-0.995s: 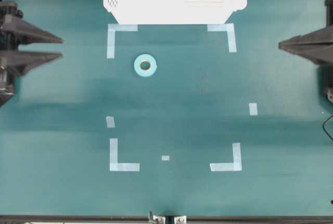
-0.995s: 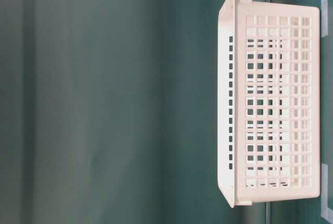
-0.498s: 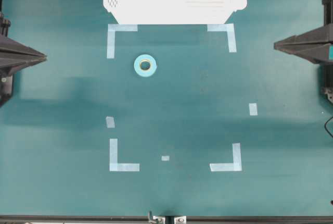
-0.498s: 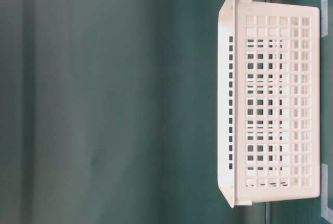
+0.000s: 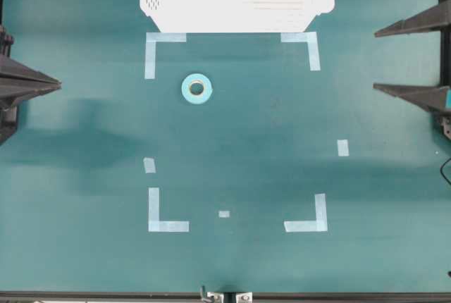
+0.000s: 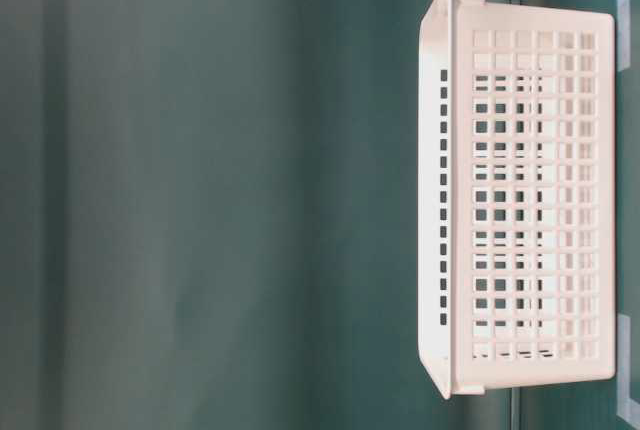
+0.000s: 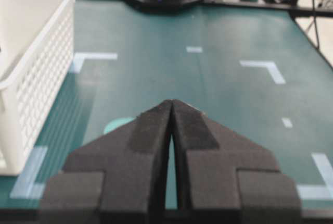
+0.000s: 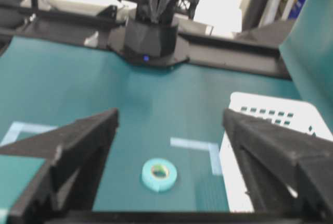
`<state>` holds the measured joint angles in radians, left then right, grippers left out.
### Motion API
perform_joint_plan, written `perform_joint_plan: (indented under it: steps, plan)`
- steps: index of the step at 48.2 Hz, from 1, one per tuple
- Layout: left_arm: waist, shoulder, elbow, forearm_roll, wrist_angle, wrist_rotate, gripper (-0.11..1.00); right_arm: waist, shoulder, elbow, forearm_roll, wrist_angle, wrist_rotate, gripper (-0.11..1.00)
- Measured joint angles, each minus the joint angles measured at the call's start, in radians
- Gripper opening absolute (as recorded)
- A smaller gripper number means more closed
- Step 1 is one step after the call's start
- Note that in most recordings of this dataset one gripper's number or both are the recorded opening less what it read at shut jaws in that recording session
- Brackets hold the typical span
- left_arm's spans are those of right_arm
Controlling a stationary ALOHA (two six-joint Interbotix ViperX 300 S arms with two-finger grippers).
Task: Put the tape into the white basket.
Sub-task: 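Raise the right gripper and open it toward the tape roll, then move the open right gripper over the light-blue tape roll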
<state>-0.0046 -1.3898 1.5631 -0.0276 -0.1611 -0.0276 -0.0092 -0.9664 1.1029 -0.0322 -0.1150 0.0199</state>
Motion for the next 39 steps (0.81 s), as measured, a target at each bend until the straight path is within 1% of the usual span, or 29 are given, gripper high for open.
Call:
perform_joint_plan:
  steps: [8, 16, 21, 29, 39]
  plan:
    - [0.000, -0.011, 0.017, 0.000, 0.080, -0.002, -0.11, 0.000, 0.000, -0.037, 0.000, 0.091, 0.002, 0.96]
    - [0.000, -0.012, 0.018, 0.000, 0.163, -0.002, -0.11, 0.000, 0.037, -0.106, 0.000, 0.229, 0.002, 0.96]
    - [0.000, -0.014, 0.018, 0.000, 0.172, -0.002, -0.11, 0.000, 0.080, -0.146, 0.002, 0.293, 0.003, 0.96]
    - [0.000, -0.014, 0.018, 0.000, 0.173, -0.002, -0.11, 0.000, 0.166, -0.209, 0.003, 0.344, 0.005, 0.96]
    - [0.000, -0.014, 0.018, -0.002, 0.173, -0.002, -0.11, 0.000, 0.296, -0.318, 0.006, 0.425, 0.005, 0.96]
